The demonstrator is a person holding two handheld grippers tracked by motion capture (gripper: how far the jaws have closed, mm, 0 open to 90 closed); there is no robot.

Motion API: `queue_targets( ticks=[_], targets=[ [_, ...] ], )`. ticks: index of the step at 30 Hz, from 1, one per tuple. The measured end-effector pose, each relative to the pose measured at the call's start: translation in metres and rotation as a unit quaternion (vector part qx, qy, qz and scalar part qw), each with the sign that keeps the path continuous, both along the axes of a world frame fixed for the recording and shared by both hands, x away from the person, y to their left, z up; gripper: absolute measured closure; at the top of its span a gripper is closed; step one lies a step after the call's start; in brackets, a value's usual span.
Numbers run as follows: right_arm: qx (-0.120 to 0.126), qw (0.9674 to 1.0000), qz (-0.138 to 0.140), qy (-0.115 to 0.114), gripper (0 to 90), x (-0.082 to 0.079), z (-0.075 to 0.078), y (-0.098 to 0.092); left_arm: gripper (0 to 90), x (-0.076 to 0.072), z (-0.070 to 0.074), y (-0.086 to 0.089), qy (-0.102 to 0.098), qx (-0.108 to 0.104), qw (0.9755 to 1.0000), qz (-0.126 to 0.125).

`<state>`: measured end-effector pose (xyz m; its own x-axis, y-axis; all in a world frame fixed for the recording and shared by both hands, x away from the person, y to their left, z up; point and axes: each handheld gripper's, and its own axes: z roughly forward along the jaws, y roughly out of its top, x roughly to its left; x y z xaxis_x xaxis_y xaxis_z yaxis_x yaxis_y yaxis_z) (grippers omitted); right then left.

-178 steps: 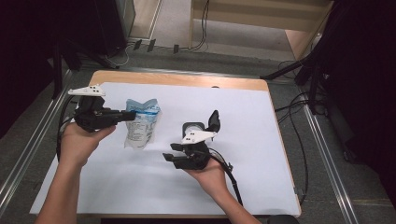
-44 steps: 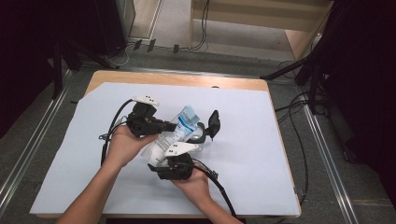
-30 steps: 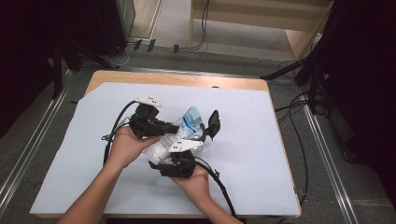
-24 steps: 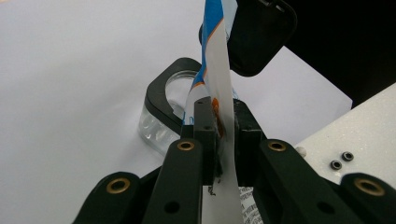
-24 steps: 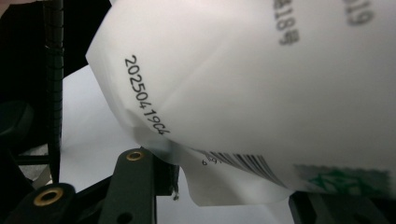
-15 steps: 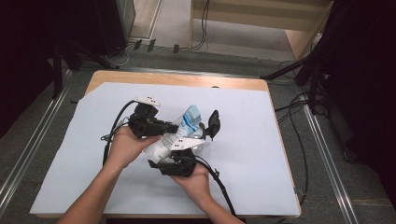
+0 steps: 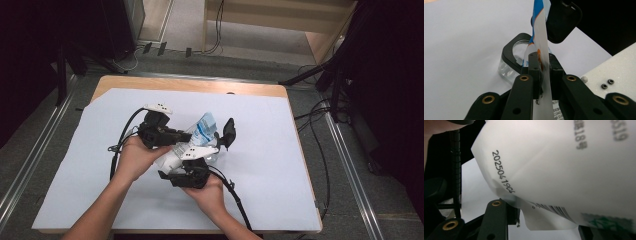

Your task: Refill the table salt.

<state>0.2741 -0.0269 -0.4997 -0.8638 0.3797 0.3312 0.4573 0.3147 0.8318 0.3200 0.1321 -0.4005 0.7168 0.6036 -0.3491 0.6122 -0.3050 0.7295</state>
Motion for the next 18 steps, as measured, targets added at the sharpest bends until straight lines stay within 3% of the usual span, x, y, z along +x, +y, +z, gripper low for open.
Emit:
queue_targets(
  ticks=[7,18],
  targets=[
    [0.033,0.9991,0.007,0.026,59.5,0.0027,0.0018,-0.0036,81.3,0.0010,0.0004,0.0030,0.004,-0.002,1.0000,-0.007],
    [0.040,0.9986,0.016,0.031,59.6,0.0043,0.0023,-0.0046,82.5,-0.0009,0.0012,0.0004,0.001,0.003,1.0000,-0.008]
  ],
)
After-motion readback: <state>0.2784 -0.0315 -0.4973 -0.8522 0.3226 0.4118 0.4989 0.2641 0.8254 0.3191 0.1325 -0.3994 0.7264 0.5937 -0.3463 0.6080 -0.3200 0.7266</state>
